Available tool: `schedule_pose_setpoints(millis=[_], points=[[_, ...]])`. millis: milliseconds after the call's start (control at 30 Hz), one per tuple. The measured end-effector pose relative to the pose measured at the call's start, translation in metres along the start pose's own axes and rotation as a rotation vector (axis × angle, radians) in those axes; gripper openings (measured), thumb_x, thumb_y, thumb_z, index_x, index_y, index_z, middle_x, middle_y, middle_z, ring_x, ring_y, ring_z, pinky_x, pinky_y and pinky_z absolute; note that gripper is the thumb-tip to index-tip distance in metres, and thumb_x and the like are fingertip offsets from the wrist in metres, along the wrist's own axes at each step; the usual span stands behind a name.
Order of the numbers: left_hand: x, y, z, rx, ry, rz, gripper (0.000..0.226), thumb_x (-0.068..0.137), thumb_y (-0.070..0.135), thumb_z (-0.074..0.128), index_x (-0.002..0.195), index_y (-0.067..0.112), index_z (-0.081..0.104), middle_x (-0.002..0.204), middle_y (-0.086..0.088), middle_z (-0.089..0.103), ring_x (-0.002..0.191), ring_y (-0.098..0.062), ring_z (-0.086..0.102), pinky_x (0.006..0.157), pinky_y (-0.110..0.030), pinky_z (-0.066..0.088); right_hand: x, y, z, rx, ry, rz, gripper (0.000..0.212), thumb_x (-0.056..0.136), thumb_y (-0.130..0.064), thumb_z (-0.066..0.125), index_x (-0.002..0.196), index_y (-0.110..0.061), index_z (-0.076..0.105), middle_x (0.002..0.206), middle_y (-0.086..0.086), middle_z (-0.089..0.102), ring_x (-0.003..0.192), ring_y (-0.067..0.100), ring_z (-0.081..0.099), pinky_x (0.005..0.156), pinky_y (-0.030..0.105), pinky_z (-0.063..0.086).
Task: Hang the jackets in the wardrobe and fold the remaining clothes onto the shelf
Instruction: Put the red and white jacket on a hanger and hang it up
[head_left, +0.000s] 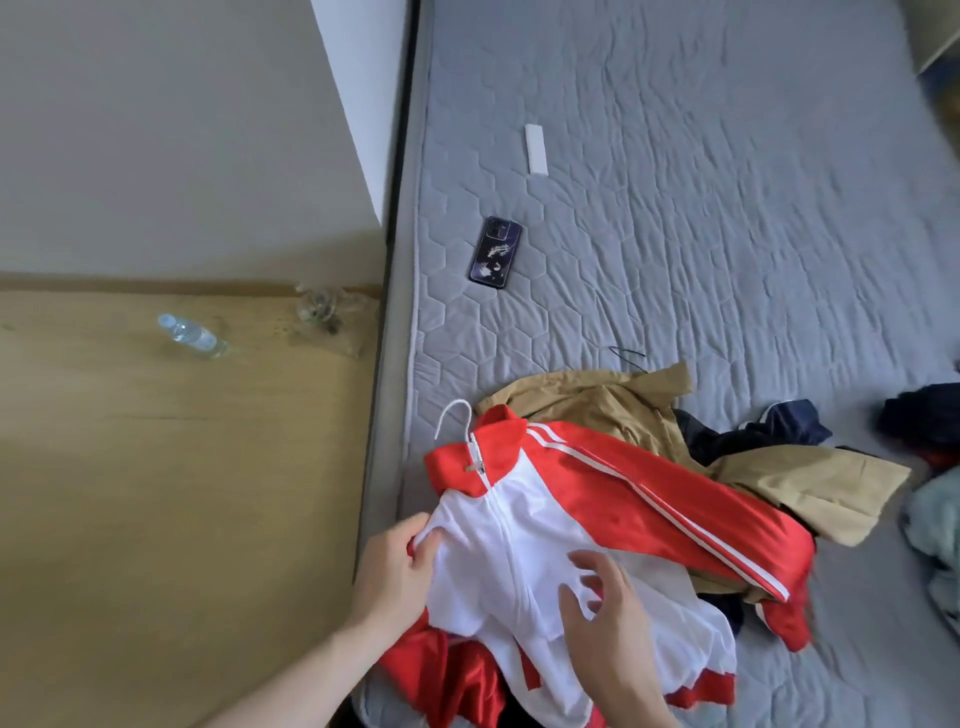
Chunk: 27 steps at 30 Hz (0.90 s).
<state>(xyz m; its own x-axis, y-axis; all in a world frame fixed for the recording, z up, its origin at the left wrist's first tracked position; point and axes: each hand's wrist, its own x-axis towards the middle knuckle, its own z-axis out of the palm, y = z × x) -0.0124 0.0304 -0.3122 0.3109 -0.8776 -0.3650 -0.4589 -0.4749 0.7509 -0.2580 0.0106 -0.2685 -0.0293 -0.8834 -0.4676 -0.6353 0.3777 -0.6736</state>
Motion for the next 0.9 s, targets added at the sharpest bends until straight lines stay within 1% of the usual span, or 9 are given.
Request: schedule_pose_setpoints(millis=[67, 133, 333, 467, 600, 667, 767, 833, 900], points=[[-0.035, 0.035, -0.023, -0.012, 0.006, 0.054, 0.017, 0.091, 0.035, 0.051, 0.097, 0.027, 0.065, 0.091, 0.022, 0.061, 0.079, 0.002, 0.059, 0.07, -0.024, 0.048, -0.015, -0.03, -0.032, 0.014, 0.013, -0.045, 0.033, 0.091, -0.016, 0.068, 0.106, -0.043, 0.056, 0.112, -0.022, 0.059, 0.101, -0.005, 0.057, 0.08, 0.02, 0.049], [-0.071, 0.072, -0.049, -0.024, -0.002, 0.088, 0.032, 0.089, 0.026, 0.051, 0.112, 0.039, 0.068, 0.108, 0.025, 0.065, 0.1, 0.002, 0.063, 0.084, -0.024, 0.052, -0.034, -0.061, -0.067, -0.008, 0.011, -0.081, 0.035, 0.091, -0.016, 0.067, 0.108, -0.044, 0.055, 0.112, -0.021, 0.058, 0.102, -0.008, 0.055, 0.073, 0.016, 0.046], [-0.17, 0.179, -0.13, -0.063, -0.012, 0.178, 0.017, 0.087, 0.022, 0.05, 0.082, 0.032, 0.063, 0.071, 0.01, 0.057, 0.069, -0.009, 0.057, 0.064, -0.039, 0.052, -0.095, -0.144, -0.157, -0.09, -0.009, -0.277, 0.052, 0.085, -0.012, 0.074, 0.131, -0.027, 0.054, 0.126, -0.008, 0.058, 0.118, 0.013, 0.054, 0.094, 0.024, 0.045], [-0.218, 0.241, -0.201, -0.017, 0.128, 0.264, 0.014, 0.088, 0.023, 0.052, 0.075, 0.022, 0.056, 0.063, 0.008, 0.048, 0.058, 0.001, 0.04, 0.054, -0.024, 0.038, -0.126, -0.196, -0.197, -0.108, 0.067, -0.463, 0.077, 0.077, -0.017, 0.085, 0.142, -0.02, 0.044, 0.137, -0.009, 0.048, 0.129, 0.014, 0.046, 0.106, 0.036, 0.039], [-0.259, 0.284, -0.286, 0.057, 0.276, 0.332, 0.024, 0.087, 0.024, 0.051, 0.066, 0.026, 0.039, 0.062, 0.0, 0.036, 0.058, -0.006, 0.029, 0.053, -0.036, 0.033, -0.141, -0.263, -0.217, -0.06, 0.215, -0.668, 0.097, 0.06, -0.011, 0.097, 0.14, -0.017, 0.044, 0.134, -0.007, 0.043, 0.129, 0.025, 0.044, 0.105, 0.046, 0.04], [-0.278, 0.293, -0.326, 0.058, 0.311, 0.334, 0.024, 0.088, 0.024, 0.051, 0.067, 0.022, 0.039, 0.063, -0.004, 0.038, 0.06, -0.007, 0.031, 0.055, -0.041, 0.035, -0.146, -0.307, -0.22, -0.08, 0.197, -0.748, 0.089, 0.061, -0.02, 0.097, 0.137, -0.019, 0.05, 0.131, -0.002, 0.051, 0.125, 0.023, 0.046, 0.103, 0.044, 0.042], [-0.3, 0.292, -0.392, 0.054, 0.377, 0.339, 0.026, 0.089, 0.028, 0.052, 0.067, 0.019, 0.043, 0.063, -0.002, 0.037, 0.062, -0.008, 0.032, 0.055, -0.039, 0.034, -0.162, -0.378, -0.217, -0.127, -0.032, -0.888, 0.04, 0.076, -0.033, 0.087, 0.104, -0.049, 0.064, 0.087, -0.019, 0.068, 0.083, -0.003, 0.062, 0.073, 0.011, 0.046], [-0.312, 0.283, -0.439, 0.039, 0.433, 0.325, 0.025, 0.09, 0.028, 0.054, 0.068, 0.018, 0.048, 0.062, -0.001, 0.04, 0.063, -0.006, 0.034, 0.056, -0.034, 0.033, -0.174, -0.417, -0.205, -0.194, -0.18, -0.95, 0.015, 0.086, -0.038, 0.076, 0.084, -0.044, 0.063, 0.059, -0.017, 0.058, 0.053, -0.001, 0.052, 0.051, 0.011, 0.039], [-0.324, 0.269, -0.486, 0.065, 0.494, 0.298, 0.024, 0.091, 0.023, 0.056, 0.069, 0.014, 0.051, 0.064, -0.006, 0.044, 0.064, -0.007, 0.038, 0.058, -0.035, 0.035, -0.192, -0.452, -0.184, -0.254, -0.271, -1.029, 0.022, 0.09, -0.042, 0.069, 0.075, -0.033, 0.056, 0.051, -0.013, 0.044, 0.046, 0.005, 0.039, 0.045, 0.016, 0.031]])
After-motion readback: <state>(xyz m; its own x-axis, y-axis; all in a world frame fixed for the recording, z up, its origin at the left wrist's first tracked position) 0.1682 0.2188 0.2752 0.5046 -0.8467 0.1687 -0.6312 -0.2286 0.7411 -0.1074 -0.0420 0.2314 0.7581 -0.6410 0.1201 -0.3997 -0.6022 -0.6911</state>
